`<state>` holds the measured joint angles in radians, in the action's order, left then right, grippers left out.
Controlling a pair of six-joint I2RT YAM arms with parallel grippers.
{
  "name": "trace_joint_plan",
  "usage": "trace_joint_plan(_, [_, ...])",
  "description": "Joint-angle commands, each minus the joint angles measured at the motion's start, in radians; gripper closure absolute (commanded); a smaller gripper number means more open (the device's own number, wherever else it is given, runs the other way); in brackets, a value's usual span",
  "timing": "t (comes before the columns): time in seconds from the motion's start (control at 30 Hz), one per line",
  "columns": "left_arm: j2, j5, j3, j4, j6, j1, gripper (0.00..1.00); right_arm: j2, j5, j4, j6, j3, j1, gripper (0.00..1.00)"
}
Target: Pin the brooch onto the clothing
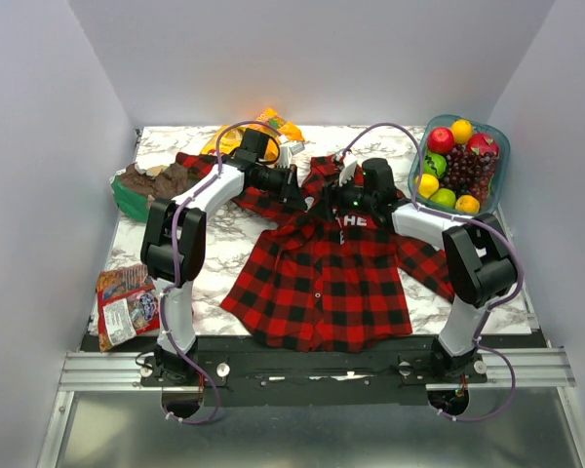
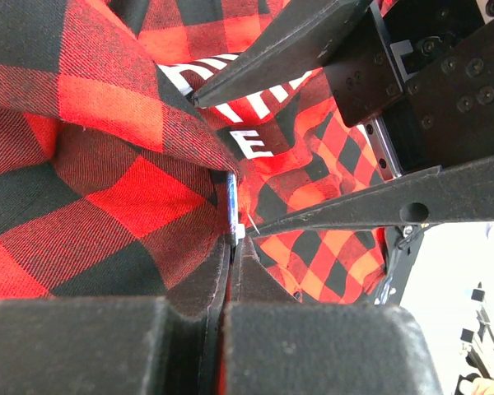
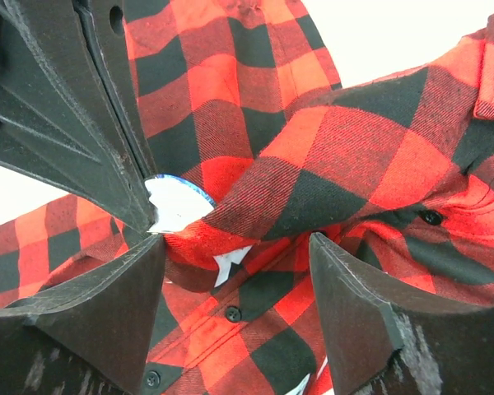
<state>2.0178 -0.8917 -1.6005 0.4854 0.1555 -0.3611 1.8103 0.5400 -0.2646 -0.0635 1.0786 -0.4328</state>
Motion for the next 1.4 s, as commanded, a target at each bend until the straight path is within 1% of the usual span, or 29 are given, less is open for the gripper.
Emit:
trace_joint_plan(0.0, [-0.004,-0.050,0.001,-0.010,0.007,-0.015,1.00,0.030,-0.044,-0.058,-0.019,0.030,-0.009,0.24])
trace_joint_plan(0.3, [-0.004,-0.043,-0.001,0.004,-0.004,-0.019,1.00,0.046,-0.077,-0.067,-0.030,0.044,-0.009,0.32])
trace_joint_plan(0.5, [-0.002,-0.042,-0.003,0.010,-0.010,-0.021,1.00,0.043,-0.092,-0.064,-0.042,0.052,-0.007,0.40])
trace_joint_plan(0.57, [-0.001,-0.042,-0.006,0.013,-0.014,-0.024,1.00,0.046,-0.094,-0.065,-0.047,0.055,-0.006,0.44])
trace_joint_plan(0.73, [-0.001,-0.047,-0.009,0.030,-0.039,-0.027,1.00,0.052,-0.086,-0.070,-0.062,0.060,-0.003,0.51])
trace_joint_plan(0.77, [0.001,-0.047,-0.010,0.035,-0.045,-0.027,1.00,0.052,-0.080,-0.071,-0.064,0.061,-0.003,0.54])
trace_joint_plan(1.03, [0.001,-0.072,-0.010,0.038,-0.060,-0.035,1.00,0.070,-0.015,-0.071,-0.064,0.075,0.003,0.59])
trace_joint_plan(1.2, [-0.001,-0.088,-0.013,0.054,-0.094,-0.047,1.00,0.081,0.008,-0.048,-0.050,0.086,0.003,0.63])
trace_joint_plan(1.37, [-0.002,-0.093,-0.018,0.074,-0.129,-0.064,1.00,0.086,0.009,-0.006,-0.035,0.112,0.003,0.64])
